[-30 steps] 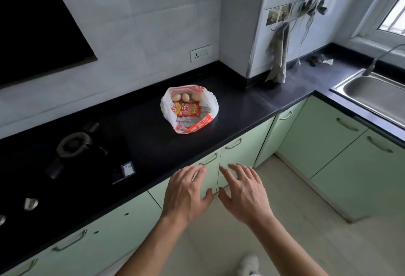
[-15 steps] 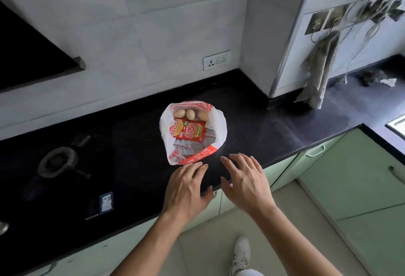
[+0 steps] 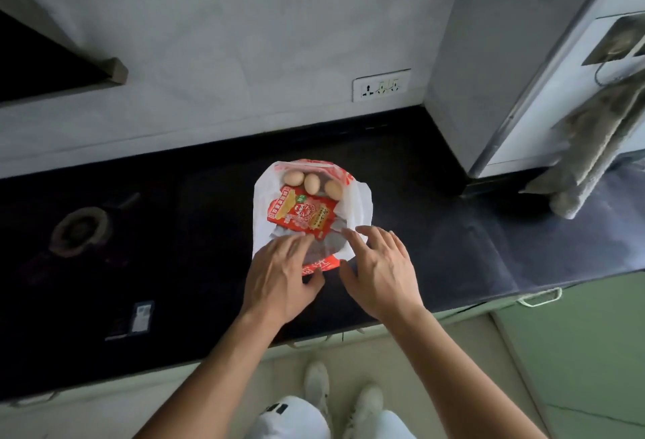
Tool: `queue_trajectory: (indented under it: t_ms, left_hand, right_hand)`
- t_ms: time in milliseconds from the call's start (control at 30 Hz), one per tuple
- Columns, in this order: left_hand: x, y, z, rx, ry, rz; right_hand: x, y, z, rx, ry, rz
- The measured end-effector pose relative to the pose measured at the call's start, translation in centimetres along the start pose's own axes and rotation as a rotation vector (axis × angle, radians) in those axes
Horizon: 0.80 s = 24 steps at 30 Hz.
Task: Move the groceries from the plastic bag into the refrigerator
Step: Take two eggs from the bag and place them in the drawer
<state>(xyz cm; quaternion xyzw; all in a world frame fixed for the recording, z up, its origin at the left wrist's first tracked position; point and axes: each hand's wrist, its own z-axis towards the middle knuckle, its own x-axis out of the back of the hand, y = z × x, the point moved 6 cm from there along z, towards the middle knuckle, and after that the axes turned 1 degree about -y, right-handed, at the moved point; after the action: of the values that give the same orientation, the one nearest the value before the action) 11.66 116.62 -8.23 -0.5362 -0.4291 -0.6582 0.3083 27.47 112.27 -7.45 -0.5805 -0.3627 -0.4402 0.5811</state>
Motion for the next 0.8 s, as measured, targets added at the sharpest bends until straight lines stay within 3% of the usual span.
queue_trajectory:
  t_ms: [400,800]
  left_hand:
    - [-4.1,-5.2,6.3,0.035,0.016,-0.074]
    - [-9.7,-9.2,17.0,0.150,0.058,-0.277]
  right_hand:
    - [-5.3,0.7,6.5,-0.028,-0.074,0.026]
    - [-10.3,1.7,14.9,-0.250,-0.044,0.207]
